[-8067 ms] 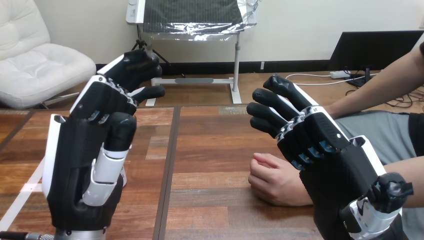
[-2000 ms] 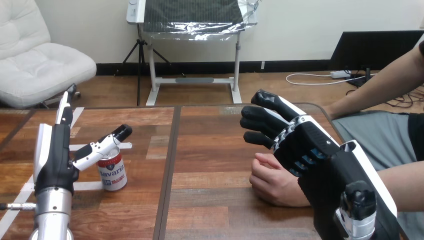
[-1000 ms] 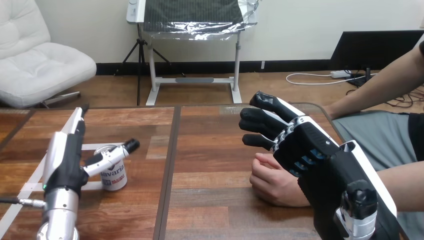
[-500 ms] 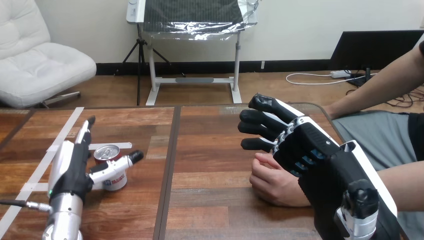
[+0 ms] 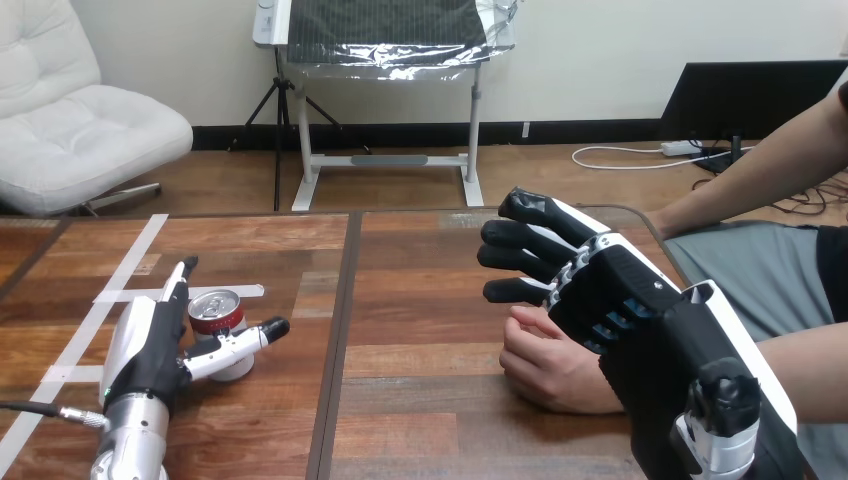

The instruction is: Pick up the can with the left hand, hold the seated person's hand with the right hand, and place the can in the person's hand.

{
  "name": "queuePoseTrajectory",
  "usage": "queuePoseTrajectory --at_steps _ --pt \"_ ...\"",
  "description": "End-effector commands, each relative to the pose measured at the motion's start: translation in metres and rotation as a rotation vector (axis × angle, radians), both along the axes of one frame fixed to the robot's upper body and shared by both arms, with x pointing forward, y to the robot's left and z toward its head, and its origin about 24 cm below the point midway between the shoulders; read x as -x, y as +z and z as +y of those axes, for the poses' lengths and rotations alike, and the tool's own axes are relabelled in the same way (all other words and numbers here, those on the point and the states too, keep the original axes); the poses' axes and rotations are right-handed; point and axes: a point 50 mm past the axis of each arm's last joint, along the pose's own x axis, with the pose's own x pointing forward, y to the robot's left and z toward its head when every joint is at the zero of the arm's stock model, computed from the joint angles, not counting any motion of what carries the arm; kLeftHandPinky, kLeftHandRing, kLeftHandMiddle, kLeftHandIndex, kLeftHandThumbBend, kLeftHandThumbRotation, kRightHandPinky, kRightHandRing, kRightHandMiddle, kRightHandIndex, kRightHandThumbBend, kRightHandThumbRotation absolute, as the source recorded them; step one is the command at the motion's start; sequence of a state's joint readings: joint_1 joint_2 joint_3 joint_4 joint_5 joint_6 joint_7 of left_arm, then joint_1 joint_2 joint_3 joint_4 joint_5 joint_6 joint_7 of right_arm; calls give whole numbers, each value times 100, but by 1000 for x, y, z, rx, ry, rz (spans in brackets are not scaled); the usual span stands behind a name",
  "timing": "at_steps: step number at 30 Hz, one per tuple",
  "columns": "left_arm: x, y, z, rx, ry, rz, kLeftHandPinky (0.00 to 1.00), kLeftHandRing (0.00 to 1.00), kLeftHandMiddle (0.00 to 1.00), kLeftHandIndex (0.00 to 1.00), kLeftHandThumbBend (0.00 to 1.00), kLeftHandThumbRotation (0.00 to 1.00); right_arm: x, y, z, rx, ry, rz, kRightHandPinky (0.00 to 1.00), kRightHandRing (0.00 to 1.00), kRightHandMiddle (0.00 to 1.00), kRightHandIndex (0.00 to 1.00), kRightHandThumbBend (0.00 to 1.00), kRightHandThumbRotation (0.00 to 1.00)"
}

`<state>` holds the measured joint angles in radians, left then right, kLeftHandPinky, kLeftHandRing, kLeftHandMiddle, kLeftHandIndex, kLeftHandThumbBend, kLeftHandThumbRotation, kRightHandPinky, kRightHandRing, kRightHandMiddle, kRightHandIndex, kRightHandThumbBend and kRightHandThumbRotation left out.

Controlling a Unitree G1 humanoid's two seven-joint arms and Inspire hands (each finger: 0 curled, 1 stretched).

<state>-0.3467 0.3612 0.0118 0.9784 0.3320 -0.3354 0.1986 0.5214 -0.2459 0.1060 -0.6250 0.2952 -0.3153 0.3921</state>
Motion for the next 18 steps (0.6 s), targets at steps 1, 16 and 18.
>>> queuePoseTrajectory --at_steps 1,16,18 --pt "-28 31 1 -42 -23 -86 84 96 97 96 97 49 -2 14 0 6 18 -84 75 82 83 86 100 97" --pt "-31 31 1 -53 -19 -57 81 93 95 95 97 43 -2 14 -1 4 20 -87 75 81 83 86 100 96" --pt "-32 31 1 -57 -19 -50 80 93 95 94 97 42 -3 14 -1 6 19 -90 74 81 83 86 100 96"
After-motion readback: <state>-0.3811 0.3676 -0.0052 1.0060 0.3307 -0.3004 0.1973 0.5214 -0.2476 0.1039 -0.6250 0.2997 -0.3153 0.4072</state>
